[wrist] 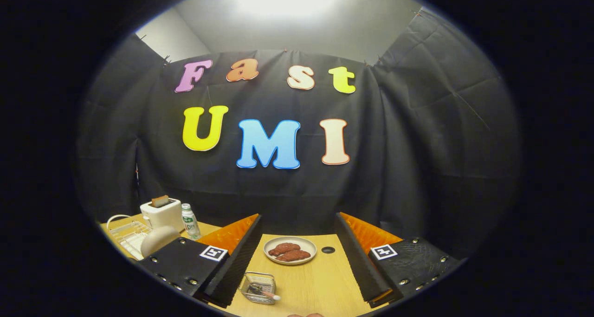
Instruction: Take the plate from the dish rack, then take the spoon from the basket and place it into the plate.
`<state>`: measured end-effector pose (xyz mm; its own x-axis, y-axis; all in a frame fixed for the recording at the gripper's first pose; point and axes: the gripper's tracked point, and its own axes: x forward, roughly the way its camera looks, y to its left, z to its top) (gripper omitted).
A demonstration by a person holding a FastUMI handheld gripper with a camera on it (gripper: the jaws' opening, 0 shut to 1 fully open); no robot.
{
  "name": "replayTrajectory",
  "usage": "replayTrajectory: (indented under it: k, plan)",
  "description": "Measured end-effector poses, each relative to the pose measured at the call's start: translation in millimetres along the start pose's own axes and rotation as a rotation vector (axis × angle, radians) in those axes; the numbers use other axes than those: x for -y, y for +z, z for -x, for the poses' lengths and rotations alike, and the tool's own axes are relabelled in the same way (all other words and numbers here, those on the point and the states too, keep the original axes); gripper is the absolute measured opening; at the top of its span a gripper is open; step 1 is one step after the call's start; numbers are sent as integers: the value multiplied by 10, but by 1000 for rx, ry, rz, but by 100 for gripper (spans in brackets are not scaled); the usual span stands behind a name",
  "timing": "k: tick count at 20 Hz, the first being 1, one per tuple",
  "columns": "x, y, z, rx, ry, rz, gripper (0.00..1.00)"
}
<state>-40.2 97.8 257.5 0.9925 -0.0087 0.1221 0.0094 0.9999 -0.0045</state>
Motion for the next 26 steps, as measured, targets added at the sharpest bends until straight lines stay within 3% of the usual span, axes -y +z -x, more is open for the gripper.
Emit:
replayTrajectory:
  k: [4, 8, 13, 16, 26]
  plan:
    - [-151, 232, 53, -13, -59, -34, 97]
    - [-341, 324, 39, -29, -67, -4, 97]
    - [-709, 391, -29, -113, -28, 32, 97]
    - [-1100, 415, -81, -161, 55, 11, 96]
    - [-1922, -306, -119, -624, 146, -147, 96]
